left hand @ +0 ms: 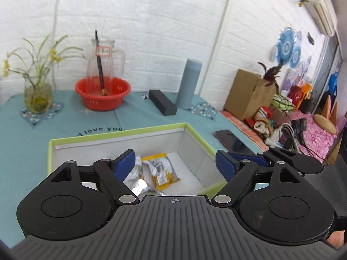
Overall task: Organize snacks
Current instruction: 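Return the left gripper to the pile and grasp the clear yellow bag, then carry the clear yellow bag into the green box and release it, then return the left gripper to the pile and grasp the small green bag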
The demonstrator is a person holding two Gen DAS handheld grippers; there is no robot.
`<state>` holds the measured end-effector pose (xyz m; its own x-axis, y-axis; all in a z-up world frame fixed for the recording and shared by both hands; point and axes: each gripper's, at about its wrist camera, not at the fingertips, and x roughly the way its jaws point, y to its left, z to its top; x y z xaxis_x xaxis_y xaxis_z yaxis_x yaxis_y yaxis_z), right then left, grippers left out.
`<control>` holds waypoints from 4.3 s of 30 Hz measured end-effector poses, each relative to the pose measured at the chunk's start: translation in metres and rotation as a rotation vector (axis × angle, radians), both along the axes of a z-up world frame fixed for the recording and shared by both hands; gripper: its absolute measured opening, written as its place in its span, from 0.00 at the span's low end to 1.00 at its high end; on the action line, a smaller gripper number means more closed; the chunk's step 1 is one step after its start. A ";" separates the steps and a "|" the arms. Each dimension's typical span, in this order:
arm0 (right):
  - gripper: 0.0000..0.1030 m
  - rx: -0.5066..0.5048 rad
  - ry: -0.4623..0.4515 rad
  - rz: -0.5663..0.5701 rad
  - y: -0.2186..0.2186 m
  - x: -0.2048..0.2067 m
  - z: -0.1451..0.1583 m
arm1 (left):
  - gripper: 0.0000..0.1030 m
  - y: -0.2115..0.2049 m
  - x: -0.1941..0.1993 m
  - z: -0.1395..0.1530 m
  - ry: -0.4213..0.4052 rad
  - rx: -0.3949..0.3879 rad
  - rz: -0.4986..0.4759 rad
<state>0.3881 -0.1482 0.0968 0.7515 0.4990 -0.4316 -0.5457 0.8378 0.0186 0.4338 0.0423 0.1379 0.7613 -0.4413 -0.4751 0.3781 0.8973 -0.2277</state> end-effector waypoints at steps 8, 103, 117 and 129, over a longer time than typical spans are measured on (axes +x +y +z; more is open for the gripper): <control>0.91 0.005 0.081 0.094 0.027 -0.114 -0.034 | 0.79 0.053 -0.130 -0.018 -0.087 0.043 0.168; 1.00 -0.142 0.015 -0.060 -0.017 -0.133 -0.035 | 0.72 -0.005 -0.116 -0.041 0.054 -0.007 -0.004; 0.99 -0.104 0.186 -0.116 -0.041 -0.180 -0.105 | 0.43 -0.063 -0.155 -0.120 0.360 -0.073 -0.187; 0.98 -0.121 0.181 0.107 0.024 -0.197 -0.111 | 0.10 -0.001 -0.193 -0.120 0.374 -0.058 -0.107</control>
